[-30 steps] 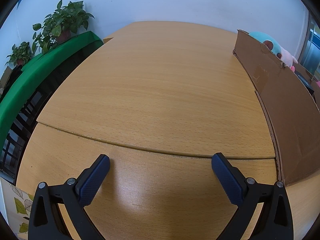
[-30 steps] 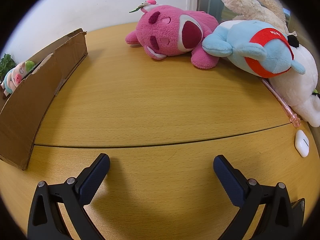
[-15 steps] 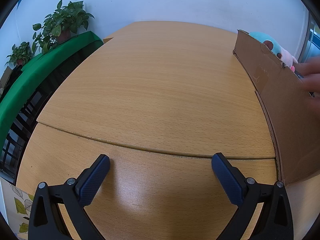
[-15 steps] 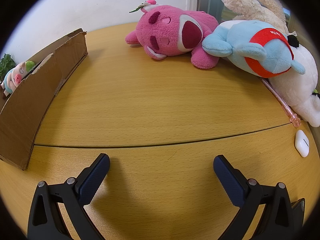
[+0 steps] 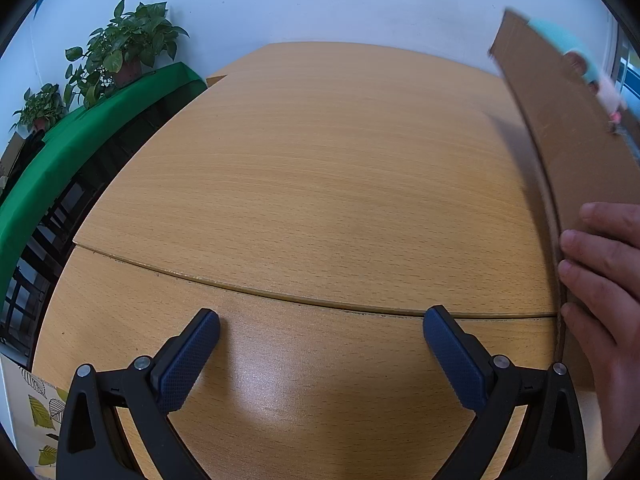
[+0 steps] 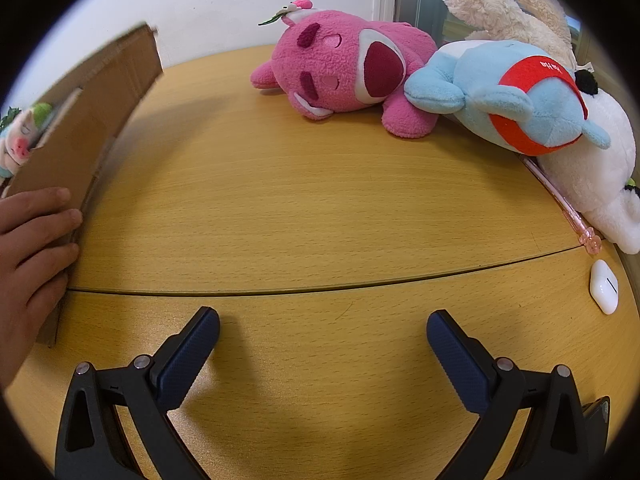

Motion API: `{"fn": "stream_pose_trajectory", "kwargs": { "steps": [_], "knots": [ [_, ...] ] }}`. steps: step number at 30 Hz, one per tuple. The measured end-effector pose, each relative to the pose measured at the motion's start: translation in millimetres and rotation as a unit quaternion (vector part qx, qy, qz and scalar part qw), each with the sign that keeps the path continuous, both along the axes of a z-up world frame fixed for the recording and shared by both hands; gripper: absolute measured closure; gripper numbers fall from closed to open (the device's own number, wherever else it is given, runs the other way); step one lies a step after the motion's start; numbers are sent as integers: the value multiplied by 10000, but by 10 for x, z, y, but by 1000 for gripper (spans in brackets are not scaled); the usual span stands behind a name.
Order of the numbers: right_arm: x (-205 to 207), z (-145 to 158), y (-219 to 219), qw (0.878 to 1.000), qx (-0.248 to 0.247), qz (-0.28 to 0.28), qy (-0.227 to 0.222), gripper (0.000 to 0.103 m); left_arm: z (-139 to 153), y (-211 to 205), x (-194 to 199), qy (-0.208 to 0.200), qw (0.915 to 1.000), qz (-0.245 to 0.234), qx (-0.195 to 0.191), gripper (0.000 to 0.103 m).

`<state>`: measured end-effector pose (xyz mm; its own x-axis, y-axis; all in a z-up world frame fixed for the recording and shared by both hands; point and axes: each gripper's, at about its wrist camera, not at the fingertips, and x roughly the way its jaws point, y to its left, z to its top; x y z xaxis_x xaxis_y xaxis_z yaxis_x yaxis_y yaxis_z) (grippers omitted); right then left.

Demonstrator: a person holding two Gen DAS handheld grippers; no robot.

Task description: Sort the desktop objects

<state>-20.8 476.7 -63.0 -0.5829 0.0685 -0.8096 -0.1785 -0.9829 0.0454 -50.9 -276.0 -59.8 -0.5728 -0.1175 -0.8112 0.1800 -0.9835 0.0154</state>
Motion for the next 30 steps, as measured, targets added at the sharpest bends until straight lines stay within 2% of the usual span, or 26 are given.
{"fn": "stream_pose_trajectory", "kwargs": {
  "steps": [30],
  "knots": [
    [-6, -8, -13, 10000, 0, -47, 7, 0, 25, 5, 13, 6, 10000, 7, 4, 0]
  ]
}}
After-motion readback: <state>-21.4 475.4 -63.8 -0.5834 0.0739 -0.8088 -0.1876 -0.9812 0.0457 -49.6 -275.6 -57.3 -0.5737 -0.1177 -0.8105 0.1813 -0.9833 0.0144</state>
